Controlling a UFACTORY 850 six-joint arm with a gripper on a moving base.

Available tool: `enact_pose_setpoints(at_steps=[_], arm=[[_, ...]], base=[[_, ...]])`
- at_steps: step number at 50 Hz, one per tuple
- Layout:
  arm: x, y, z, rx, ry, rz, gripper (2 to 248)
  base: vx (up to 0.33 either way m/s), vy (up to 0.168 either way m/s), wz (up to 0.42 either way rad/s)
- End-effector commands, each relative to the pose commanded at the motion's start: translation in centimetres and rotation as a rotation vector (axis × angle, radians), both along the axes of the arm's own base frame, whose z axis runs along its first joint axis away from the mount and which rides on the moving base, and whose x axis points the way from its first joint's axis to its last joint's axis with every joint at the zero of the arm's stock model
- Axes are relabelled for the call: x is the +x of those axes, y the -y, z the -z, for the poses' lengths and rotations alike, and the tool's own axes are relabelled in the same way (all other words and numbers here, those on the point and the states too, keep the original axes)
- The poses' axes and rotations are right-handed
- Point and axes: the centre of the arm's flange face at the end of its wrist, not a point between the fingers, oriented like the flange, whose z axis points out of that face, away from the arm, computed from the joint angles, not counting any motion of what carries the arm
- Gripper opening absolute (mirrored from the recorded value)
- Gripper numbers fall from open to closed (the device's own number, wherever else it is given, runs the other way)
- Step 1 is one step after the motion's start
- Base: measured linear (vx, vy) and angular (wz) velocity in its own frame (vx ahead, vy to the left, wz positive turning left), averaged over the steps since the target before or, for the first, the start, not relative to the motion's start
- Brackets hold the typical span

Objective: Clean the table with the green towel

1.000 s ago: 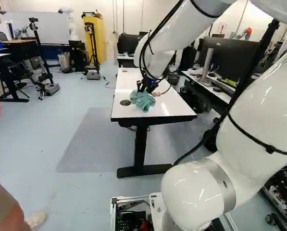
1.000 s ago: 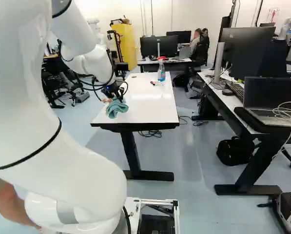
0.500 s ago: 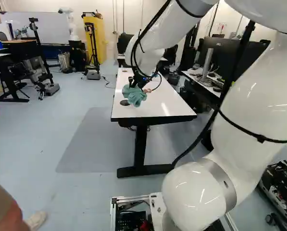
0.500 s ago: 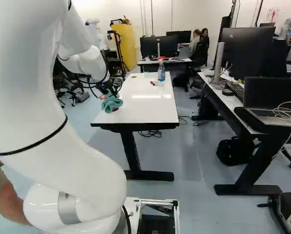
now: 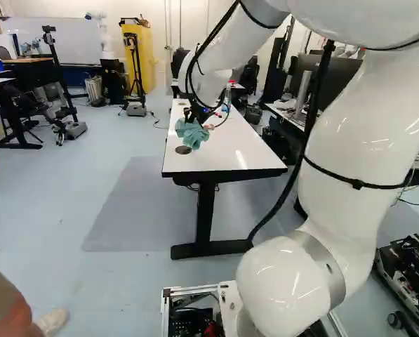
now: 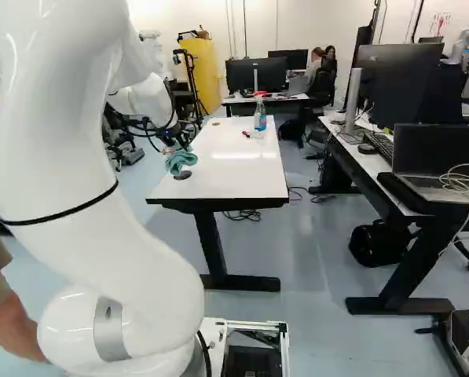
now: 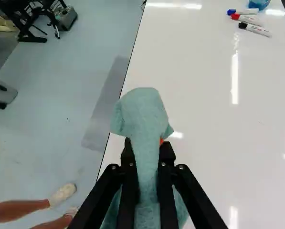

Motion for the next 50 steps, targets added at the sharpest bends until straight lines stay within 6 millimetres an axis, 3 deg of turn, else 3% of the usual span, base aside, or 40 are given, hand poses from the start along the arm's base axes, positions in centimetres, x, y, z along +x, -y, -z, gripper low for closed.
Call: enact_pose_setpoints(at_steps=[19, 20, 24, 25, 29, 30, 35, 36, 40, 41, 45, 46, 50], arm=[[0.1, 0.0, 0.0, 0.0, 0.0, 0.0, 47], [0.1, 0.0, 0.0, 0.0, 0.0, 0.0, 57], [0.1, 0.0, 0.0, 0.0, 0.0, 0.0, 57], [0.1, 0.0, 0.0, 0.0, 0.0, 0.0, 89], [0.1, 0.0, 0.0, 0.0, 0.0, 0.0, 89], [0.1, 0.0, 0.0, 0.0, 0.0, 0.0, 124], [0.1, 0.0, 0.0, 0.0, 0.0, 0.0, 124], [0.1, 0.0, 0.0, 0.0, 0.0, 0.0, 160], [0.1, 0.0, 0.0, 0.0, 0.0, 0.0, 160], [0.1, 0.0, 0.0, 0.0, 0.0, 0.0, 196], [0.1, 0.0, 0.0, 0.0, 0.0, 0.0, 196], [0.1, 0.0, 0.0, 0.0, 0.0, 0.0, 233], [0.1, 0.0, 0.0, 0.0, 0.0, 0.0, 233]], base=[[0.0, 0.0, 0.0], [0.0, 0.0, 0.0], [0.0, 0.0, 0.0], [0.0, 0.0, 0.0], [0.0, 0.0, 0.0], [0.0, 0.0, 0.0], [0.0, 0.0, 0.0], [0.0, 0.0, 0.0], [0.0, 0.0, 0.0], [0.0, 0.0, 0.0], [0.0, 0.0, 0.0], [0.0, 0.0, 0.0], [0.0, 0.0, 0.0]])
